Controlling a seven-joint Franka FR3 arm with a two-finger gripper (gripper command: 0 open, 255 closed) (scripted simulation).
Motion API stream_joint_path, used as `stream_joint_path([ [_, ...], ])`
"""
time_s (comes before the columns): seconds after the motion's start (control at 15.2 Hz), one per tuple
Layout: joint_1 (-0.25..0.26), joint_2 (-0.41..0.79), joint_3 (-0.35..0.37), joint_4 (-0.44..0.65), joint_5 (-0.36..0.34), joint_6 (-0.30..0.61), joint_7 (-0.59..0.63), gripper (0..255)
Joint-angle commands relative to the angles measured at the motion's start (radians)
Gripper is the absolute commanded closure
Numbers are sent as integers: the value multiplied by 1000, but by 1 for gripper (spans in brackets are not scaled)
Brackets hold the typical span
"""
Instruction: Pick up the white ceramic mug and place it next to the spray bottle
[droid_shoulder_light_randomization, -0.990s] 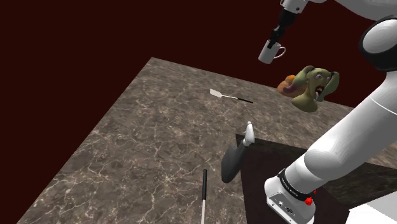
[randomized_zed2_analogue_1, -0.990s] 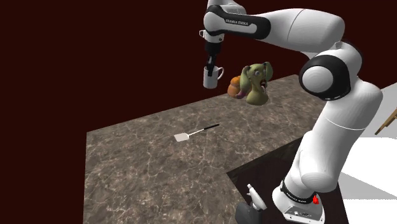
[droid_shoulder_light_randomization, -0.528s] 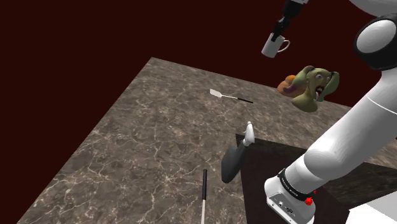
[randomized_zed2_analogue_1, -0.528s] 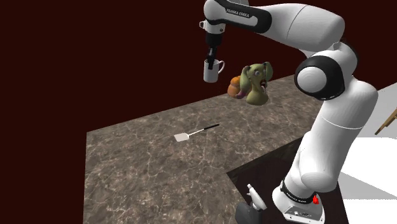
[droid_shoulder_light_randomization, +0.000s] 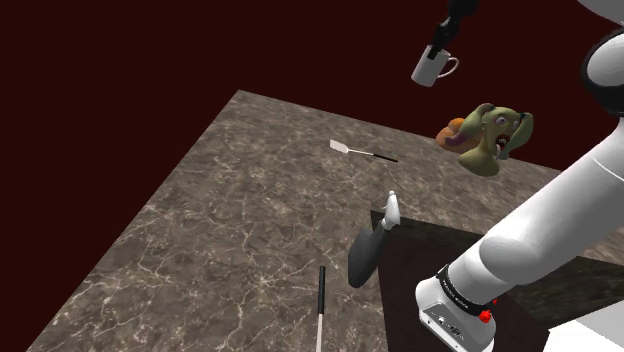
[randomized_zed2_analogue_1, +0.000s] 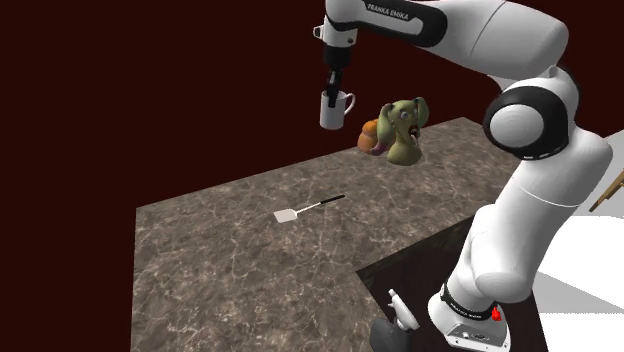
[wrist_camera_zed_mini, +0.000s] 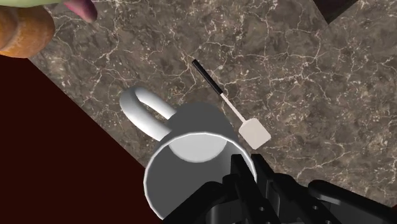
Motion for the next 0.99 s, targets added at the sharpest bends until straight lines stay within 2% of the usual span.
stream_joint_path([
  [0.0, 22, -68, 25, -73, -25, 10, 46, 255],
  [0.4, 70, -251, 123, -264, -67, 23, 195, 255],
  [0.92, 116, -432, 263, -434, -57, 9, 383, 255],
])
